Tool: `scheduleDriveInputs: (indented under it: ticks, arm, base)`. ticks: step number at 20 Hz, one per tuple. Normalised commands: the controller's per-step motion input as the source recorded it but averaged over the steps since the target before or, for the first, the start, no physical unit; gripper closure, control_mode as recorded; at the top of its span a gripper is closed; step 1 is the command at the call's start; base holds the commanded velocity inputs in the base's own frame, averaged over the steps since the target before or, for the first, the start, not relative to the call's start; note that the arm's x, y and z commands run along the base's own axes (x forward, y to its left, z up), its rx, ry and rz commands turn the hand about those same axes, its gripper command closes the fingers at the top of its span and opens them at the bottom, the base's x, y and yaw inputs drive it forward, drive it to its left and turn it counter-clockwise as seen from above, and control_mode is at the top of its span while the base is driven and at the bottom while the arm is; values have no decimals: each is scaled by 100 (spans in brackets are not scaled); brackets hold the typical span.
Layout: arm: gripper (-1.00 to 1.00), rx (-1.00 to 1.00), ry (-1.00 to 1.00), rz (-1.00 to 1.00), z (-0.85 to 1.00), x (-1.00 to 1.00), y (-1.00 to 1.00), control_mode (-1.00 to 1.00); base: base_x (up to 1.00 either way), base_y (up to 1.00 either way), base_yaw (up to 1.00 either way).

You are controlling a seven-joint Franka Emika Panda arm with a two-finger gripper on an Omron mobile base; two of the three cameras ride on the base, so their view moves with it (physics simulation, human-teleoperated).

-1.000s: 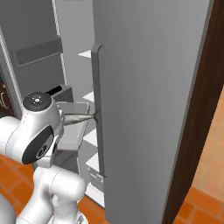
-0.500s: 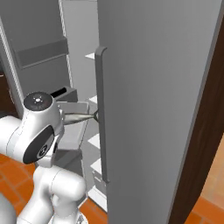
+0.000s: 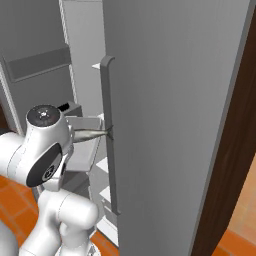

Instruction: Take the meat container that has the fish and place it on the second highest rack of the freezer. Then take the vegetable container that has the garlic and corn and place it on the highest rack of the freezer.

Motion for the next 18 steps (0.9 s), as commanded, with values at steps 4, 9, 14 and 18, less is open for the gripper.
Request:
scheduleDriveInputs:
  ticks: [4,9,14,18]
  arm:
    - [100,-5,-15,-1,0,26,39,-100]
    - [100,-2,-10,-16,3,90,50,-100]
    - [100,0,0,-11,-1,100,7,-100]
    - [100,-4,2,-1,-19,99,0,-100]
  base:
    - [4,0,0]
    - [0,0,0]
    - [0,0,0]
    - [0,0,0]
